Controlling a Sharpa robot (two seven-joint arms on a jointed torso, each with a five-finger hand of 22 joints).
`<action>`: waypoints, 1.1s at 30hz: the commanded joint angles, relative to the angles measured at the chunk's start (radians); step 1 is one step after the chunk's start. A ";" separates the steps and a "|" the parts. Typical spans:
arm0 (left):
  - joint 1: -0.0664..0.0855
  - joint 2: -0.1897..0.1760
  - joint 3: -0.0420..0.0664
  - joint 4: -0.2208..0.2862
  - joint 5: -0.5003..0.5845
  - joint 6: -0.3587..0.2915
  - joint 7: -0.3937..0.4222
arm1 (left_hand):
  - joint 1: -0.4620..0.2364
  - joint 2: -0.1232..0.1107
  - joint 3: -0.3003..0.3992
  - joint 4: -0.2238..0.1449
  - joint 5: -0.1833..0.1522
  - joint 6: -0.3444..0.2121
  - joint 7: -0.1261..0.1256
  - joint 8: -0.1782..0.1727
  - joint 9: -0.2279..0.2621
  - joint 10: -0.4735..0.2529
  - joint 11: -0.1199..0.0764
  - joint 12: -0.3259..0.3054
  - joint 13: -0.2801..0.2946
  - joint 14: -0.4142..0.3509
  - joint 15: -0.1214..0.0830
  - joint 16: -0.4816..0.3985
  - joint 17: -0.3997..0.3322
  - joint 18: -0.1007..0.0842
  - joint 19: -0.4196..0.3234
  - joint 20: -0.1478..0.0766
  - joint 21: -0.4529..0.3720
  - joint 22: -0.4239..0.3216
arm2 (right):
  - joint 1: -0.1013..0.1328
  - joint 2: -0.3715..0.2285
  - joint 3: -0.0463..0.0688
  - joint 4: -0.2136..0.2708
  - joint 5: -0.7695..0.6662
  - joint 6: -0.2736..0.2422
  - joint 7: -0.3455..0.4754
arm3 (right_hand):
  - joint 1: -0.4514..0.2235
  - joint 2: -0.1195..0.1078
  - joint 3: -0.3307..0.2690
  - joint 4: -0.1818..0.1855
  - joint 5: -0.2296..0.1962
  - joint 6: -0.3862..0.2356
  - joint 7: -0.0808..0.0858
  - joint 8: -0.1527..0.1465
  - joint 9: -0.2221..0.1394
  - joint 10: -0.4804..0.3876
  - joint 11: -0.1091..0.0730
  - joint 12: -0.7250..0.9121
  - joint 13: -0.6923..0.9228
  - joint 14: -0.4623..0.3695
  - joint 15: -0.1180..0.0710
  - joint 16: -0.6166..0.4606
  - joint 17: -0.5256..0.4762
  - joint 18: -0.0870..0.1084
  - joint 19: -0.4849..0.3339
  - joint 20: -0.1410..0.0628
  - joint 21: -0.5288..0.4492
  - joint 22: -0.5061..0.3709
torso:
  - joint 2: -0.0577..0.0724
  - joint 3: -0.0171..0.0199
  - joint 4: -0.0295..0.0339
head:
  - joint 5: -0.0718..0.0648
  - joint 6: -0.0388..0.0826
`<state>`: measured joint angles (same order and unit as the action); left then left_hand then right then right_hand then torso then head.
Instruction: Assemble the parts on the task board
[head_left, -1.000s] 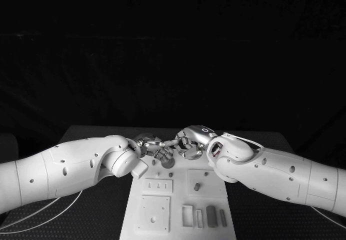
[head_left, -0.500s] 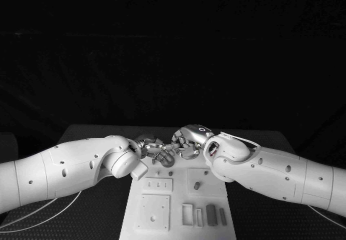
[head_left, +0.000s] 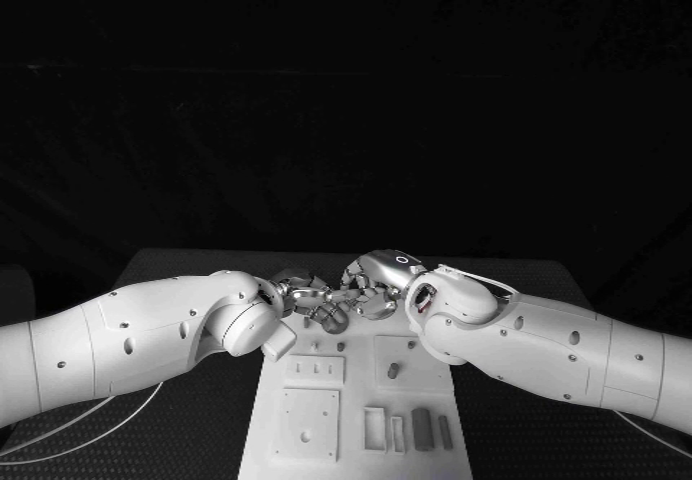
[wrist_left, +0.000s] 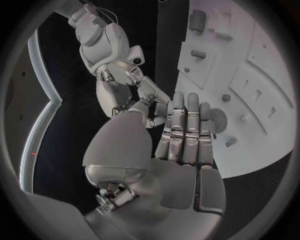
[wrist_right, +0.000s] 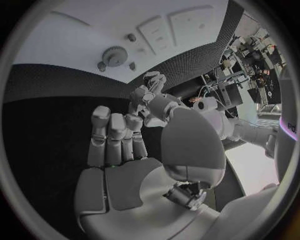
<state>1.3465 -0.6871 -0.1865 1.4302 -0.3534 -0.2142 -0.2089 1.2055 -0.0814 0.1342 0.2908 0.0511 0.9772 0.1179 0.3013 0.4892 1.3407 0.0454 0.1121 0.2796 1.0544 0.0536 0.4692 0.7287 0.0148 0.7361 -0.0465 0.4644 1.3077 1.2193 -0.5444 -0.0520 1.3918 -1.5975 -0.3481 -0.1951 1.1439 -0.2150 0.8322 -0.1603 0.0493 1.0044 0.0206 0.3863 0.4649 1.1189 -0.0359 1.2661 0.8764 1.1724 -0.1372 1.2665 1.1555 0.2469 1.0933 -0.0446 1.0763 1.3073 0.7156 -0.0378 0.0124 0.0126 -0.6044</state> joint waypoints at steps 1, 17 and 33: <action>0.001 0.001 0.000 0.002 -0.001 -0.006 0.010 | 0.002 0.012 -0.007 0.000 -0.002 0.006 0.001 -0.001 0.002 0.006 0.001 0.000 0.002 -0.003 -0.006 0.005 0.002 0.007 -0.005 -0.005 0.003 0.019 | -0.001 0.002 0.000 0.003 -0.010 0.016 0.001 | 0.006 -0.007 0.007 0.000 0.004 0.067 0.053 0.003 0.039 0.010 0.000 -0.006 0.001 0.008 0.001 0.006 -0.001 0.015 0.009 0.000 0.005 0.013 | 0.000 -0.0002 0.0001 | 0.000 0.000; 0.001 0.005 0.000 0.001 0.003 -0.002 0.000 | 0.039 0.055 -0.011 0.000 0.000 0.013 -0.001 -0.001 0.002 0.009 -0.002 0.000 0.007 0.000 -0.007 0.007 0.003 0.005 -0.009 -0.006 0.006 0.019 | -0.006 0.003 0.000 0.016 -0.011 0.011 0.000 | 0.005 -0.007 0.010 -0.001 0.006 0.069 0.053 0.002 0.040 0.012 -0.001 -0.007 0.002 0.009 0.001 0.006 -0.002 0.015 0.009 -0.001 0.005 0.013 | 0.001 0.0002 0.0006 | 0.001 -0.004; 0.001 0.006 0.000 0.000 0.009 -0.011 0.001 | 0.063 0.070 -0.020 -0.002 0.000 0.020 -0.004 -0.002 0.002 0.013 -0.004 0.001 0.011 0.002 -0.009 0.008 0.004 0.004 -0.010 -0.008 0.008 0.018 | -0.010 0.009 0.000 0.020 -0.011 0.019 -0.001 | 0.004 -0.007 0.013 -0.003 0.008 0.071 0.053 0.001 0.040 0.014 -0.001 -0.008 0.002 0.010 0.001 0.007 -0.003 0.015 0.010 -0.001 0.006 0.012 | 0.002 0.0006 0.0008 | 0.002 -0.009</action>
<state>1.3451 -0.6851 -0.1888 1.4270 -0.3514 -0.2213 -0.2221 1.2593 -0.0100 0.1194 0.2893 0.0511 0.9900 0.1160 0.3020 0.4902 1.3443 0.0417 0.1120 0.2896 1.0578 0.0500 0.4730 0.7314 0.0148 0.7324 -0.0500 0.4683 1.3073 1.2121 -0.5391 -0.0510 1.4054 -1.5984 -0.3448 -0.2049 1.1506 -0.2217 0.8407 -0.1629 0.0543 1.0078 0.0173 0.3818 0.4650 1.1260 -0.0358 1.2622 0.8771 1.1743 -0.1351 1.2665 1.1531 0.2469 1.0985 -0.0465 1.0762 1.3081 0.7168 -0.0378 0.0131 0.0145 -0.6123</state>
